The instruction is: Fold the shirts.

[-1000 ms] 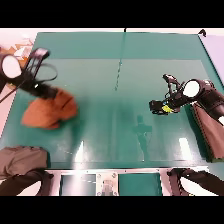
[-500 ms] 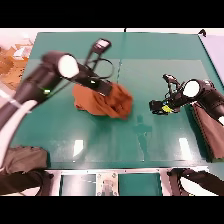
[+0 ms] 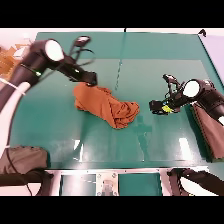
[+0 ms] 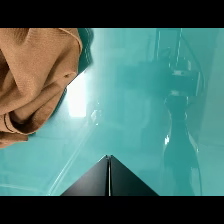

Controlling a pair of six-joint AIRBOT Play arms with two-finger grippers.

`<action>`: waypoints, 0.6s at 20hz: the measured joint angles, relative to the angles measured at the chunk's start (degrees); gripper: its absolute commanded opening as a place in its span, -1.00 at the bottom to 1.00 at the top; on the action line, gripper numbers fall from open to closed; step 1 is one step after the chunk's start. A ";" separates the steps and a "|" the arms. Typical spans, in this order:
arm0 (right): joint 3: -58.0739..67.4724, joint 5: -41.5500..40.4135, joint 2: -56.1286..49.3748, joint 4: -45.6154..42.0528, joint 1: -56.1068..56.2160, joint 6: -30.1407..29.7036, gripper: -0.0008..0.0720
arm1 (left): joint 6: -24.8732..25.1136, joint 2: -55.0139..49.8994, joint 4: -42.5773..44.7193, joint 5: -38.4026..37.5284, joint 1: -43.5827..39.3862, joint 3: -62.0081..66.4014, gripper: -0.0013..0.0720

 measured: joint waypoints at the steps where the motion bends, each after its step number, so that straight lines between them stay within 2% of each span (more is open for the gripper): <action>1: 0.00 0.00 0.00 0.00 0.00 0.00 -0.94 | -0.35 -0.17 0.33 -1.29 2.45 0.00 0.95; 4: 0.00 -0.09 0.00 0.02 0.00 0.00 -0.94 | -0.96 -1.25 0.81 -1.81 9.16 -2.01 0.95; 8: 0.00 -1.31 0.00 0.02 0.00 0.00 -0.94 | -1.16 -5.01 -1.09 2.25 15.52 -6.34 0.95; 9: 0.00 -1.53 -0.04 0.02 0.00 0.00 -0.79 | -0.85 -6.45 -2.38 3.61 16.46 -6.93 0.95; 10: 0.00 -1.97 -0.20 0.02 0.00 0.02 -0.49 | -0.09 -8.15 -3.78 4.83 17.22 -7.45 0.95; 11: 0.00 -2.60 -0.50 0.04 -0.02 0.02 -0.38 | 1.09 -9.77 -5.77 6.12 17.66 -7.78 0.95; 12: 0.00 -3.04 -1.03 0.22 -0.11 0.02 -0.38 | 2.80 -11.45 -8.92 7.56 17.84 -8.04 0.94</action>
